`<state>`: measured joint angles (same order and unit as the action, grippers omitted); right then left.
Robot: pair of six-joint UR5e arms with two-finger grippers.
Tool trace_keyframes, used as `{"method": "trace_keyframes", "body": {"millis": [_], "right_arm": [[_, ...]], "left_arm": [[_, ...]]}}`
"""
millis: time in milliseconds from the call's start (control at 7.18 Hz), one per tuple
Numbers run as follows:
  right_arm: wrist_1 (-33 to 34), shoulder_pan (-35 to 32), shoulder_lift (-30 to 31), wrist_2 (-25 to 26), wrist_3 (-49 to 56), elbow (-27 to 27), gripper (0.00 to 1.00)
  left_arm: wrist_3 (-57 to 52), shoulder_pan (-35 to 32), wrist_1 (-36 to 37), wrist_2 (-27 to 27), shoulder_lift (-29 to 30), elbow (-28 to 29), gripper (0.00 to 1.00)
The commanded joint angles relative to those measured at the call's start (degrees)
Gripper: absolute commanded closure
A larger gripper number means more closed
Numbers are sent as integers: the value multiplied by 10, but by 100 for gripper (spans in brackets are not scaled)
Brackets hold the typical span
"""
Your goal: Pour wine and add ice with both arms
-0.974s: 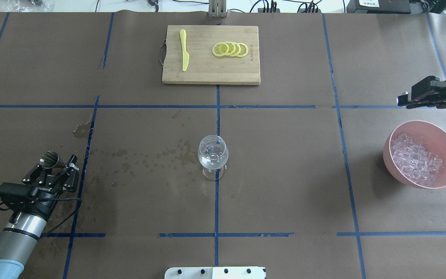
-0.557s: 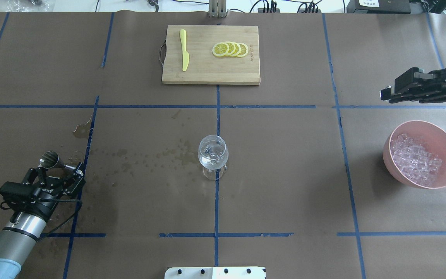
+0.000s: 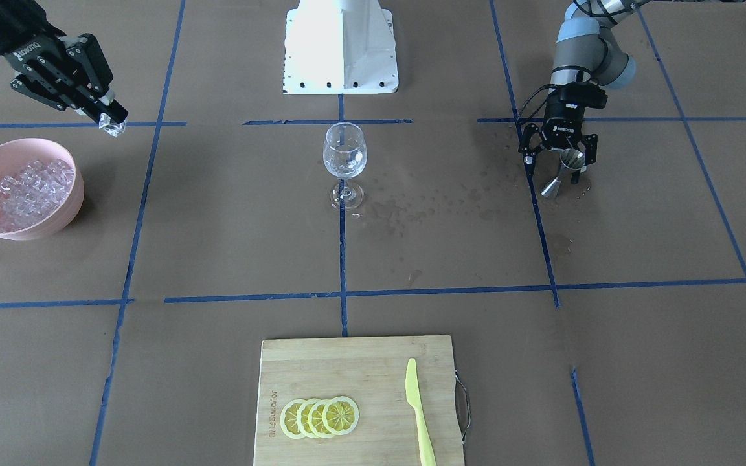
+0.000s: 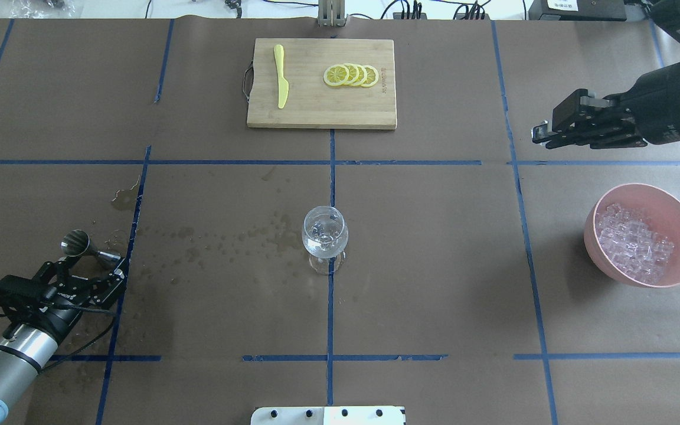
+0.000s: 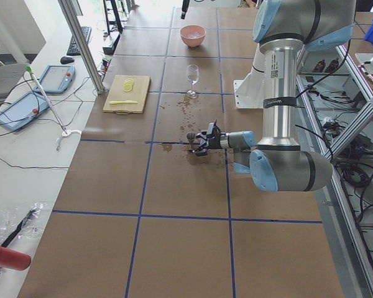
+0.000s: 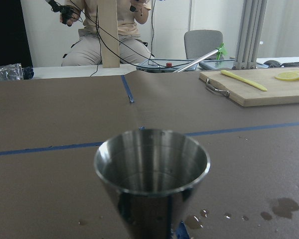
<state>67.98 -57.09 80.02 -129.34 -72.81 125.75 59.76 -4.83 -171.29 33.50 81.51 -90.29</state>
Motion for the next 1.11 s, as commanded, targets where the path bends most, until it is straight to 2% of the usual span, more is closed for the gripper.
{"method": "trace_keyframes", "body": {"millis": [0, 418, 557, 696, 974], "right_arm": [[0, 41, -22, 41, -15, -4, 100], [1, 48, -47, 48, -34, -9, 100], [1, 61, -57, 57, -41, -10, 100], [1, 95, -83, 98, -59, -20, 100], [2, 160, -132, 159, -81, -52, 100]], "left_arm": [[0, 0, 0, 35, -44, -38, 0], [4, 0, 1, 111, -81, -79, 0], [4, 0, 7, 149, -113, -113, 0], [4, 0, 8, 179, -154, -151, 0], [4, -2, 8, 231, -168, -169, 0]]}}
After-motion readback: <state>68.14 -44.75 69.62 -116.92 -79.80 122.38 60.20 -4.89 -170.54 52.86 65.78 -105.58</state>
